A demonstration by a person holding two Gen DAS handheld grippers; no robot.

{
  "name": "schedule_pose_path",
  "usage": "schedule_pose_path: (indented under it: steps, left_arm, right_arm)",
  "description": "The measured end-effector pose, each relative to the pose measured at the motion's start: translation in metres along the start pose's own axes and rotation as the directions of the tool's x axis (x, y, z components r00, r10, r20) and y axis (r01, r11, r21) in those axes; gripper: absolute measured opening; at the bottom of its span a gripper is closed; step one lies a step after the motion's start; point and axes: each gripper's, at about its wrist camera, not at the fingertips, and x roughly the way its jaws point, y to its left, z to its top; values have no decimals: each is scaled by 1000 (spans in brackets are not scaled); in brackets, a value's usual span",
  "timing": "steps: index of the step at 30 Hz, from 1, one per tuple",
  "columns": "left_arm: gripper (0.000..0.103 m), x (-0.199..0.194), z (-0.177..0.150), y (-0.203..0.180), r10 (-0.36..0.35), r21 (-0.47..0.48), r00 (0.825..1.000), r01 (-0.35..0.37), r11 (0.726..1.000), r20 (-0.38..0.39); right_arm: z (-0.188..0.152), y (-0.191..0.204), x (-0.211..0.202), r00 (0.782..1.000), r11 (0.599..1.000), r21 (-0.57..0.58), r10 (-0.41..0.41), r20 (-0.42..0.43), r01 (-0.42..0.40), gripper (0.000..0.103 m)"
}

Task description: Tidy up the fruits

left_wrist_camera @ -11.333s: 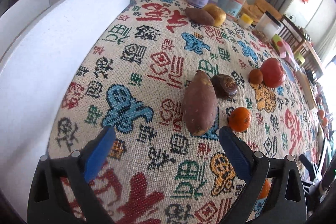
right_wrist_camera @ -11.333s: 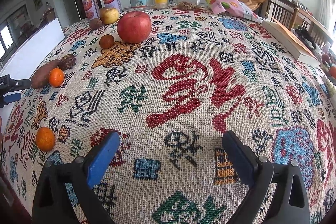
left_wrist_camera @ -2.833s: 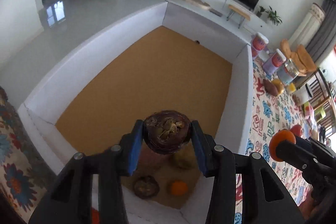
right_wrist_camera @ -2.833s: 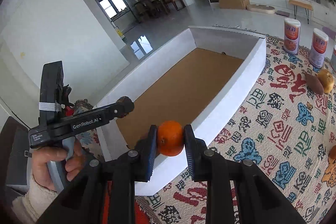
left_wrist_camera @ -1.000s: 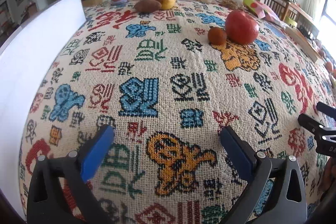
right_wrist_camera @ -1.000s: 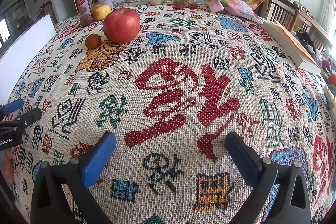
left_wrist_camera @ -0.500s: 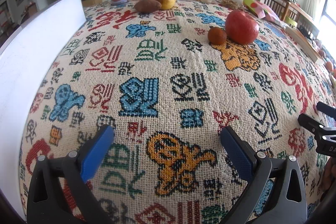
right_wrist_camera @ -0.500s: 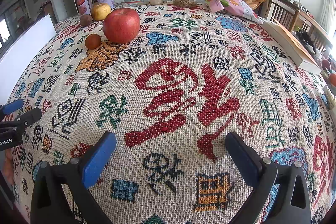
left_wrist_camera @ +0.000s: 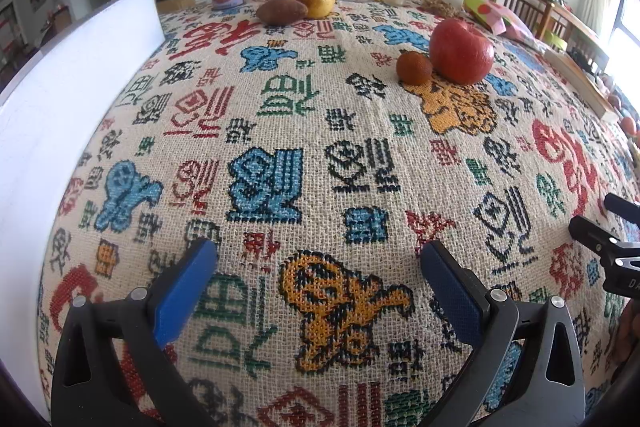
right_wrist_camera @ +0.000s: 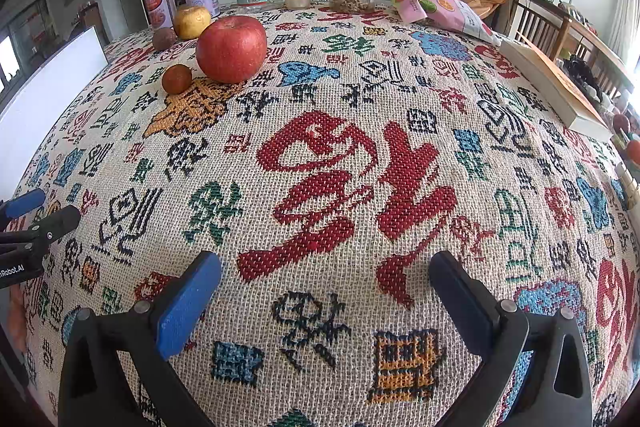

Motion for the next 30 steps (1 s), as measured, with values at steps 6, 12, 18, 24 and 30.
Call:
schedule_pose_path:
  steps: [6,12,18,24,30]
  left_arm:
    - [103,0,0,0,1,1,1000,-1,1000,-1]
    - [103,0,-1,0,8,1,1000,-8,1000,-1]
    - [102,-3,1,1,-40,45,998,43,998,-52]
    - [101,9,58,-16,-230,120,972,233,965,-38]
    - [84,54,105,-46,-210,190,978,210,959,-20]
  right_arm:
    - [0,0,0,1000,1000,0,0,0,0,103]
    - [0,0,0,1000,1000,0,0,0,0,103]
    - [0,0,0,1000,1000,0,0,0,0,103]
    - [0,0,0,1000,1000,0,0,0,0,103]
    - [0,0,0,1000,1000,0,0,0,0,103]
